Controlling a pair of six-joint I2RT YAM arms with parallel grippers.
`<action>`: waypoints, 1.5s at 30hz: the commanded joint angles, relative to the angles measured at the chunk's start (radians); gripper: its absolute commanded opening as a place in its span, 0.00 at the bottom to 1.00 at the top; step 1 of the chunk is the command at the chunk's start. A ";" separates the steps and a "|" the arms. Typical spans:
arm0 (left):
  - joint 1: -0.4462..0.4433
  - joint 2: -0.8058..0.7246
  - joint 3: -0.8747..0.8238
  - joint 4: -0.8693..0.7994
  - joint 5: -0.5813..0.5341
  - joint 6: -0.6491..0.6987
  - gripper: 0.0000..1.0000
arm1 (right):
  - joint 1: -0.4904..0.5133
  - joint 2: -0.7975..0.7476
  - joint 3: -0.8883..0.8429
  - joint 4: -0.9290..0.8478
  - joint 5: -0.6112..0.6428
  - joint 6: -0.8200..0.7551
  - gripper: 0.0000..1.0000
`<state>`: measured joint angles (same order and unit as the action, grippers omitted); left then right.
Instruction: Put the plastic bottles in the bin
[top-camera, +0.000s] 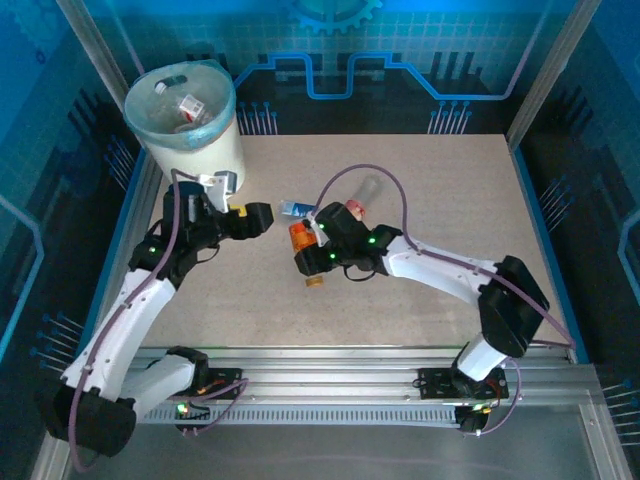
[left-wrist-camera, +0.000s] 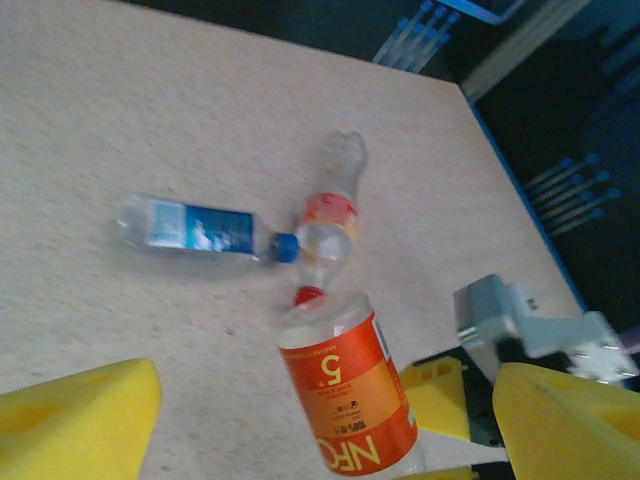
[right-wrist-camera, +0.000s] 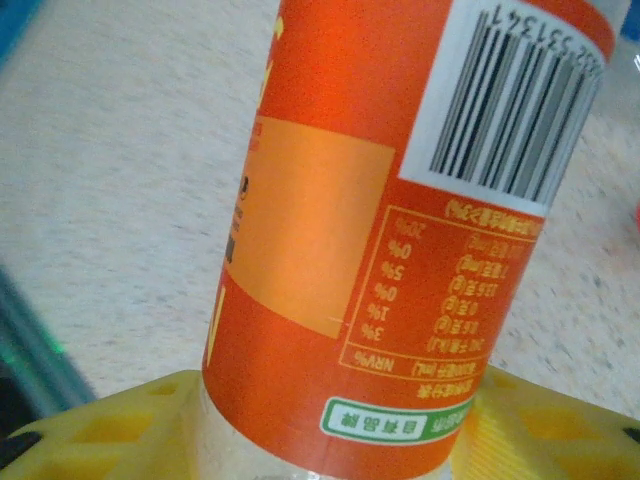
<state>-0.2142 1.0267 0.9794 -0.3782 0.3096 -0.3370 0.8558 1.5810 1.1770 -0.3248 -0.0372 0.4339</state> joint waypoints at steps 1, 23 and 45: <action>-0.007 0.044 0.031 0.038 0.173 -0.071 0.87 | -0.011 -0.072 -0.039 0.143 -0.112 -0.063 0.58; -0.065 0.121 0.079 0.041 0.278 -0.125 0.49 | -0.010 -0.200 -0.129 0.288 -0.203 -0.093 0.62; 0.034 0.143 0.462 -0.108 -0.195 -0.003 0.46 | -0.006 -0.151 0.109 0.184 0.054 -0.112 1.00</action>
<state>-0.2260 1.1393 1.3701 -0.4667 0.2012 -0.3855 0.8497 1.4078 1.2106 -0.1379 -0.0467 0.3241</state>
